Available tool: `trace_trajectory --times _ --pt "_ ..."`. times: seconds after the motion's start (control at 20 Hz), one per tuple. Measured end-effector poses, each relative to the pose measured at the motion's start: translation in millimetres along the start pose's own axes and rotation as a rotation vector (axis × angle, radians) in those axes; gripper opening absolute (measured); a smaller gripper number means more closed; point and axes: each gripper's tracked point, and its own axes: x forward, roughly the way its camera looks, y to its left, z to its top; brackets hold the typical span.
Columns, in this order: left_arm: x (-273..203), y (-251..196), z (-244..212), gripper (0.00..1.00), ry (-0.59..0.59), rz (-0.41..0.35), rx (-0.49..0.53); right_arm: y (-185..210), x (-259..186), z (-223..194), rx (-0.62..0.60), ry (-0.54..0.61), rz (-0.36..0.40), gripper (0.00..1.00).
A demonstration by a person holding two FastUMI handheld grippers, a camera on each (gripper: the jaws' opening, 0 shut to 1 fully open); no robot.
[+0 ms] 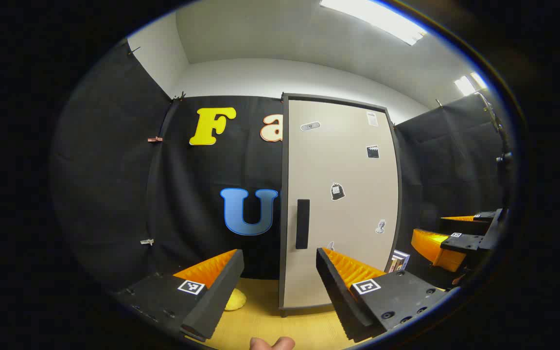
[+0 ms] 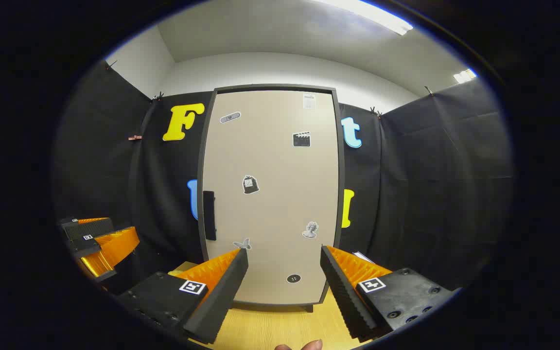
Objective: Open the cabinet door with the right hand, grasp the bottle in the cabinet with the left hand and place it on the coaster, then close the cabinet door with the right hand.
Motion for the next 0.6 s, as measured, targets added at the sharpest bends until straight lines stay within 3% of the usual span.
trace_trajectory --times 0.6 --pt "5.3 5.1 -0.1 0.95 0.003 0.004 0.014 -4.1 -1.9 -2.1 0.013 0.006 -0.021 0.98"
